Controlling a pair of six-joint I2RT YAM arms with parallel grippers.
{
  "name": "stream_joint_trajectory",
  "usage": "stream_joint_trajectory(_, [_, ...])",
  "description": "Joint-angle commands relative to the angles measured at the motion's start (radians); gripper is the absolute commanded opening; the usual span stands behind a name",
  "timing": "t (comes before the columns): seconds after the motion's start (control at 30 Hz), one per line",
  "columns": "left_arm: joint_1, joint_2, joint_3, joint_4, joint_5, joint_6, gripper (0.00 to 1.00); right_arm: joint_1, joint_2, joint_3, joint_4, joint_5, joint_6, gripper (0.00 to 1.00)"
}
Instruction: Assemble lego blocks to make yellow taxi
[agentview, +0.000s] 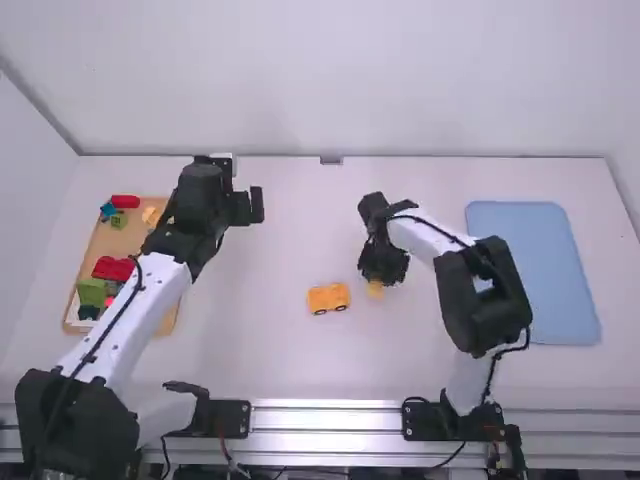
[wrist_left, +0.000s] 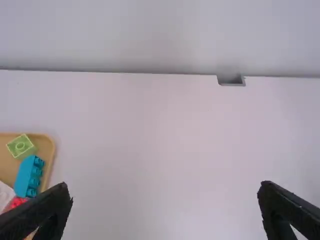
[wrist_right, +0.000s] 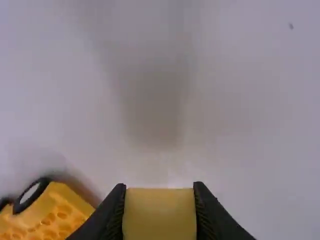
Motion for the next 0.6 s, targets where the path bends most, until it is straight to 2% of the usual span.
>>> stream_joint_trajectory(0.0, [-0.002,0.003,0.017,0.003,-0.011,-0.006,0.99,-0.003,0.018,0.011,-0.007,0.013,0.237,0.0])
stream_joint_trajectory(0.1, [-0.003,0.003,0.017,0.002,-0.011,-0.006,0.99,-0.002,0.022,0.011,-0.014,0.047,0.417,0.0])
stream_joint_trajectory(0.17, [-0.002,0.005,0.016,0.0,-0.011,-0.006,0.99,-0.002,0.023,0.011,-0.05,0.084,0.644,0.02])
stream_joint_trajectory(0.2, [-0.002,0.005,0.016,-0.001,-0.011,-0.006,0.99,-0.002,0.023,0.011,-0.06,0.092,0.681,0.03])
stream_joint_trajectory(0.27, [-0.002,0.006,0.016,-0.005,-0.011,-0.006,0.99,-0.003,0.024,0.011,-0.083,0.12,0.805,0.19])
stream_joint_trajectory(0.47, [-0.002,0.006,0.016,-0.013,-0.011,-0.006,0.99,-0.003,0.024,0.011,-0.08,0.13,0.919,0.22])
stream_joint_trajectory(0.57, [-0.002,0.006,0.016,-0.014,-0.011,-0.006,0.99,0.01,0.024,-0.007,-0.027,0.129,0.933,0.22])
